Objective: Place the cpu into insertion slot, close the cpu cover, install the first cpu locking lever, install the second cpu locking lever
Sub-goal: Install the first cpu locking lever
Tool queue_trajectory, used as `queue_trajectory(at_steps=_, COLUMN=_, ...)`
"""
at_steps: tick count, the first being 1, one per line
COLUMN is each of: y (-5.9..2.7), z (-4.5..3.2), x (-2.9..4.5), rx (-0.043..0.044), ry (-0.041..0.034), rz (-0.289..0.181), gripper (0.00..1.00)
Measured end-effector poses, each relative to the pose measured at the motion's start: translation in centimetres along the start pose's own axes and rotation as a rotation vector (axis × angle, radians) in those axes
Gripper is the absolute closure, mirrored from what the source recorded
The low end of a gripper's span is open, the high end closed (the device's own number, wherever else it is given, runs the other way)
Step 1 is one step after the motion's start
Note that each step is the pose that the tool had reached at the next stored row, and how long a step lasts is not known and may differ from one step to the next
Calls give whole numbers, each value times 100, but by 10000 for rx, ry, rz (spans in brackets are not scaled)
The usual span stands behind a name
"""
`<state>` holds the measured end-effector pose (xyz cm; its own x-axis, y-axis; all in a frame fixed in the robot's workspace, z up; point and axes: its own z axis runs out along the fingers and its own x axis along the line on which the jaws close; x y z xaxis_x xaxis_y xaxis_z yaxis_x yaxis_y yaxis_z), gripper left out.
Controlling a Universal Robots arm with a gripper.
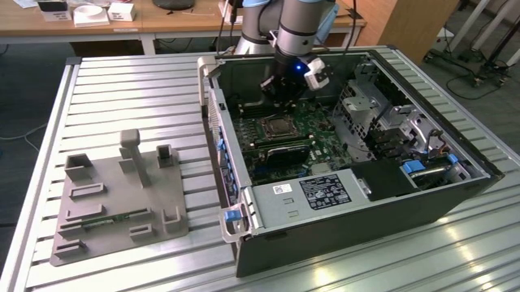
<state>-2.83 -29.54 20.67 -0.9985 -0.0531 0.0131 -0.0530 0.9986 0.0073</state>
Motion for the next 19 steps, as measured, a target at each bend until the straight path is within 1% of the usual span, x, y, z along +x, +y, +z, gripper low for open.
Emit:
queue_trajectory(at_steps=5, y=2, z=-1, x=44, rx=-14, ry=-14, rz=-4, gripper=90)
queue_trajectory(at_steps=9, y=4, z=-4, x=80, rx=-17, ry=-68, rz=-6, gripper=90)
queue_trajectory(at_steps=11, y=5, z=-9, x=91, rx=-15, ry=-111, rz=-9, gripper=90)
queue_trajectory(at_steps=14, y=5, z=-18, x=101, rx=-11, ry=-216, rz=-28, gripper=90)
queue_trajectory(at_steps=16, y=6, z=-29, x=105, rx=-8, ry=-272, rz=-35, gripper=90)
queue_trajectory(at_steps=19, y=6, z=-31, x=110, rx=-9, ry=-324, rz=-39, gripper=90)
